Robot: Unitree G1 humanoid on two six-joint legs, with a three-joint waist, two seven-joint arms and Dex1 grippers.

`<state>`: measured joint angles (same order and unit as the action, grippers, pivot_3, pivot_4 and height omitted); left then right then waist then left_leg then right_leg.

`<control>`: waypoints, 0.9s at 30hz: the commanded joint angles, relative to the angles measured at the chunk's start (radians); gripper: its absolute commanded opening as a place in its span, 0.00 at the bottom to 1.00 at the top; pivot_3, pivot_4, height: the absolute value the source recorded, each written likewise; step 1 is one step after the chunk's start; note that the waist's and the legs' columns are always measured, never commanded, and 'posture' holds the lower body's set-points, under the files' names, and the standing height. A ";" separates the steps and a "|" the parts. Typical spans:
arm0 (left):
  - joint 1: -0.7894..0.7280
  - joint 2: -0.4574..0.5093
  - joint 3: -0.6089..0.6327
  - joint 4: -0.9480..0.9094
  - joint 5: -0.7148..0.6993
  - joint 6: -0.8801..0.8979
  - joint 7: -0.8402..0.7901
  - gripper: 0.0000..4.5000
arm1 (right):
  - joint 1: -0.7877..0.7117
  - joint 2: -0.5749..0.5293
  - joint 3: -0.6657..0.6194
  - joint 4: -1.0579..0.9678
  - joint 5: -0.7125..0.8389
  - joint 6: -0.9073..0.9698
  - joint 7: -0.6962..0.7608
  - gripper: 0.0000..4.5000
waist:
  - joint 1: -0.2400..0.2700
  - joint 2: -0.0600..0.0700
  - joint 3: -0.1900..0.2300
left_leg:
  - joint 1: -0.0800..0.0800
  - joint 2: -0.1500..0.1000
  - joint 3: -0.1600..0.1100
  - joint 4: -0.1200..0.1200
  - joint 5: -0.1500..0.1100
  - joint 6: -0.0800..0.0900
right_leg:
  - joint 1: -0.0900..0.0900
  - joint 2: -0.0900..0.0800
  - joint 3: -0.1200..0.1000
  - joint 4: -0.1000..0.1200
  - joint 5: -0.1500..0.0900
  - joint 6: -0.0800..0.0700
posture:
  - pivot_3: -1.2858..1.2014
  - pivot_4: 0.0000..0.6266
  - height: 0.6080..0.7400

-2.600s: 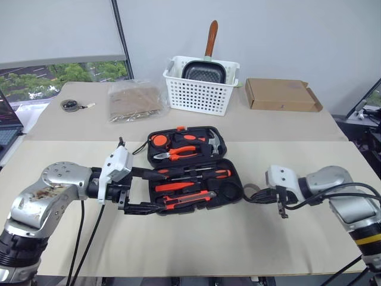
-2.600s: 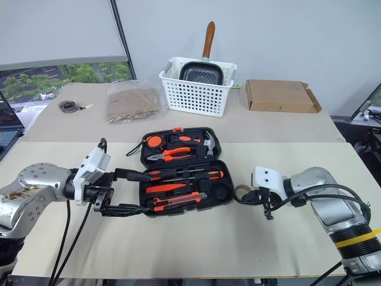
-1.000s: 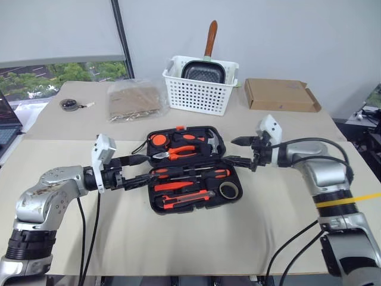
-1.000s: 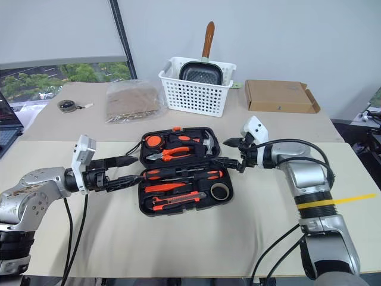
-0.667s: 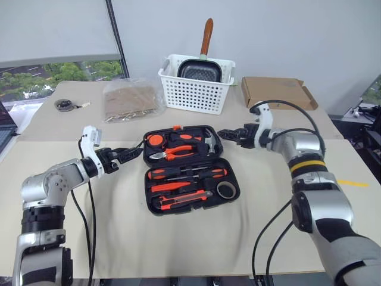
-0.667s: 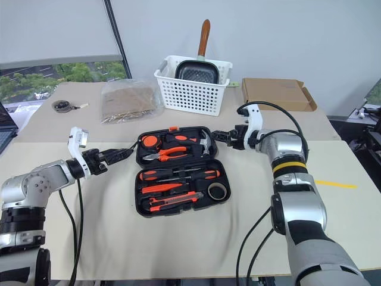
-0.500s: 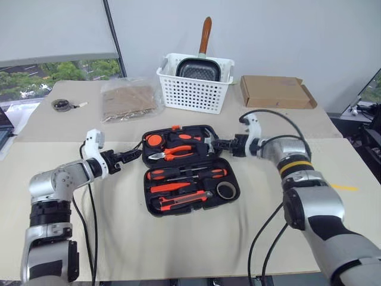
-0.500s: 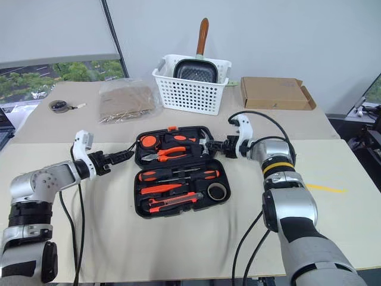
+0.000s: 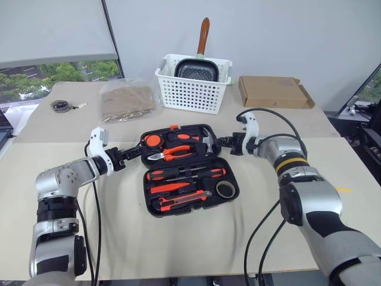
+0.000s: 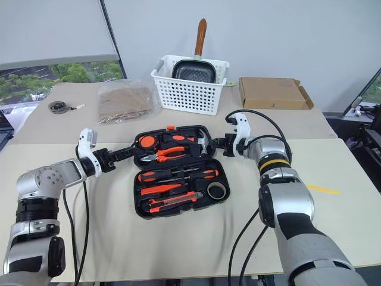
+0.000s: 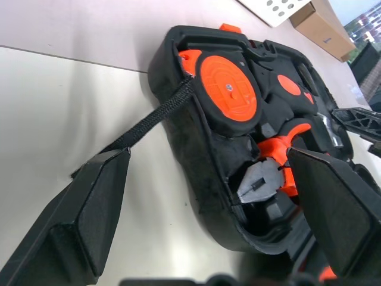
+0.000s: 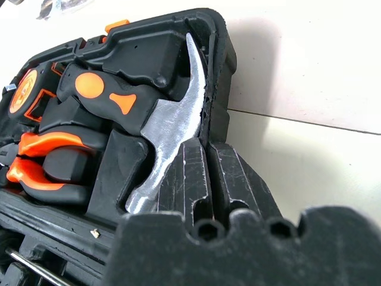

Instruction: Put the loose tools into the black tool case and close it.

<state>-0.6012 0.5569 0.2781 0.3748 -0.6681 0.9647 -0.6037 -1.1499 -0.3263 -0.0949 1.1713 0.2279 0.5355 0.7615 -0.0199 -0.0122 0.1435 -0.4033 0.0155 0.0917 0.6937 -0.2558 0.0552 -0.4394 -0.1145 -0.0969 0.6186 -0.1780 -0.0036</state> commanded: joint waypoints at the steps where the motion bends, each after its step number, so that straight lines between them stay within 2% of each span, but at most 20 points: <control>1: -0.024 -0.005 0.001 0.025 0.010 -0.007 -0.021 1.00 | -0.022 0.002 -0.026 -0.024 0.006 -0.021 0.004 0.00 | -0.001 0.000 0.000 | 0.000 0.000 0.000 0.000 0.000 0.000 | 0.000 0.000 0.000 0.000 0.000 0.000 | 0.52 0.24 0.70; 3: -0.035 -0.008 -0.003 0.040 0.013 -0.012 -0.027 0.89 | -0.018 0.001 -0.028 -0.028 0.005 -0.021 0.002 0.00 | -0.002 0.000 0.000 | 0.000 0.000 0.000 0.000 0.000 0.000 | 0.000 0.000 0.000 0.000 0.000 0.000 | 0.52 0.24 0.70; 4: -0.038 -0.008 -0.007 0.046 0.019 -0.016 -0.030 0.86 | -0.017 0.001 -0.029 -0.029 0.005 -0.022 0.000 0.00 | -0.002 0.000 0.000 | 0.000 0.000 0.000 0.000 0.000 0.000 | 0.000 0.000 0.000 0.000 0.000 0.000 | 0.52 0.24 0.70; 11: -0.049 -0.020 0.005 0.075 0.031 -0.043 -0.043 0.30 | -0.001 -0.013 -0.036 -0.040 0.003 -0.039 -0.009 0.00 | -0.001 0.000 0.000 | 0.000 0.000 0.000 0.000 0.000 0.000 | 0.000 0.000 0.000 0.001 0.000 0.000 | 0.52 0.24 0.70; 15: -0.040 -0.040 -0.003 0.034 0.040 -0.078 -0.050 0.02 | 0.010 -0.021 -0.050 -0.059 0.011 -0.049 -0.016 0.00 | 0.001 0.000 0.000 | 0.000 0.000 0.000 0.000 0.000 0.000 | 0.000 -0.001 0.000 0.001 0.000 0.000 | 0.52 0.24 0.70; 22: -0.035 -0.112 -0.057 -0.080 0.108 -0.301 -0.092 0.02 | 0.064 -0.028 -0.094 -0.181 0.046 -0.087 0.008 0.00 | 0.009 0.000 0.000 | -0.001 -0.001 -0.001 0.001 0.001 -0.001 | -0.001 -0.002 0.000 0.004 0.000 0.000 | 0.52 0.24 0.70; 27: -0.100 -0.119 -0.141 -0.039 0.222 -0.463 -0.131 0.02 | 0.137 -0.033 -0.126 -0.332 0.090 -0.109 0.041 0.00 | 0.008 0.000 0.000 | -0.002 -0.001 0.000 0.000 0.001 -0.001 | -0.002 -0.001 -0.001 0.002 0.000 0.000 | 0.52 0.24 0.70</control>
<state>-0.6319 0.4423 0.1700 0.3755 -0.4622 0.5910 -0.6702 -0.9939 -0.3591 -0.1948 0.9393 0.2624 0.4619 0.7655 -0.0115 -0.0123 0.1437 -0.4063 0.0149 0.0912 0.6939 -0.2553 0.0545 -0.4419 -0.1156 -0.0981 0.6199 -0.1780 -0.0037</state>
